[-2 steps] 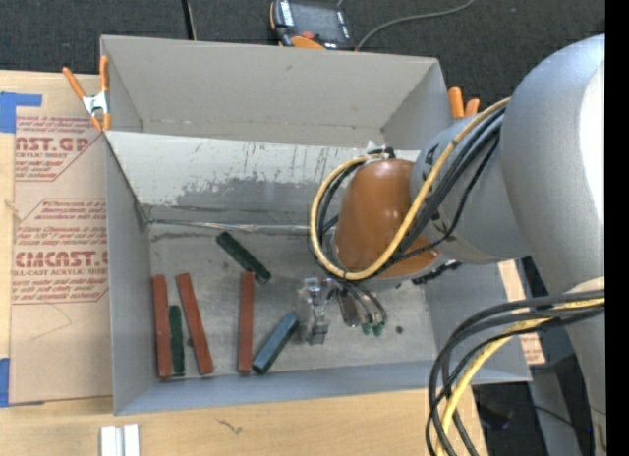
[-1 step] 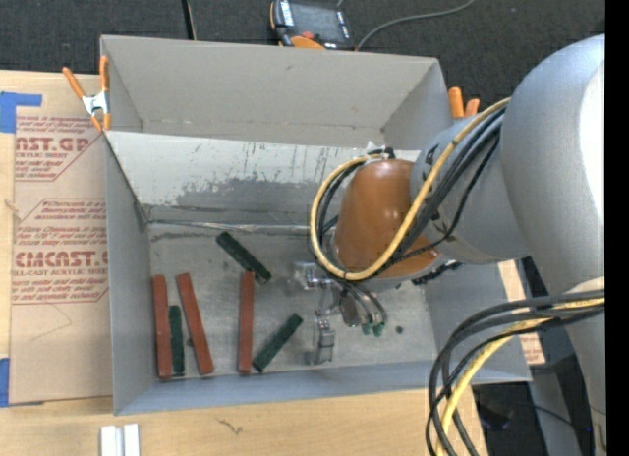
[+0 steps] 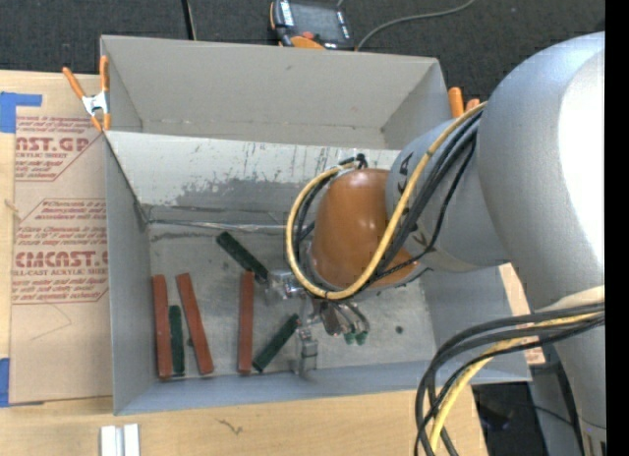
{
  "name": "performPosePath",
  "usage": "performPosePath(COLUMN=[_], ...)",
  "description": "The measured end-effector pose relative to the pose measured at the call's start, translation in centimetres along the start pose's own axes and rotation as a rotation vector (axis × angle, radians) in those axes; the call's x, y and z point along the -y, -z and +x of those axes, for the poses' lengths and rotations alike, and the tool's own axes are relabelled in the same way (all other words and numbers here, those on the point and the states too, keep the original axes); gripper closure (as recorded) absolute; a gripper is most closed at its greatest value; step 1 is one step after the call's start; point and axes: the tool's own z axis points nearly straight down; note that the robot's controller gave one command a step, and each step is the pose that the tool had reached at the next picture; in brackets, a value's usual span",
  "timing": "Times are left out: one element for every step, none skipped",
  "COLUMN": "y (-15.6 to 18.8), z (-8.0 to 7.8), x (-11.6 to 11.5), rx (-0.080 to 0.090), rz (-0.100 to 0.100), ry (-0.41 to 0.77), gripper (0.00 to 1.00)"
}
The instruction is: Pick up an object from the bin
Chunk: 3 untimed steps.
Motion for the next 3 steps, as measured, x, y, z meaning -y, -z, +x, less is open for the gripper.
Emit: performPosePath(y=[0.0,13.0,25.2], z=[0.0,0.9,1.3], x=[0.1,-2.1,2.5], rx=[-0.002,0.007,0.007], rz=[0.001,0.0,0.003], ry=[-0.002,0.001,0.325], gripper=[1.0,1.0,1.0])
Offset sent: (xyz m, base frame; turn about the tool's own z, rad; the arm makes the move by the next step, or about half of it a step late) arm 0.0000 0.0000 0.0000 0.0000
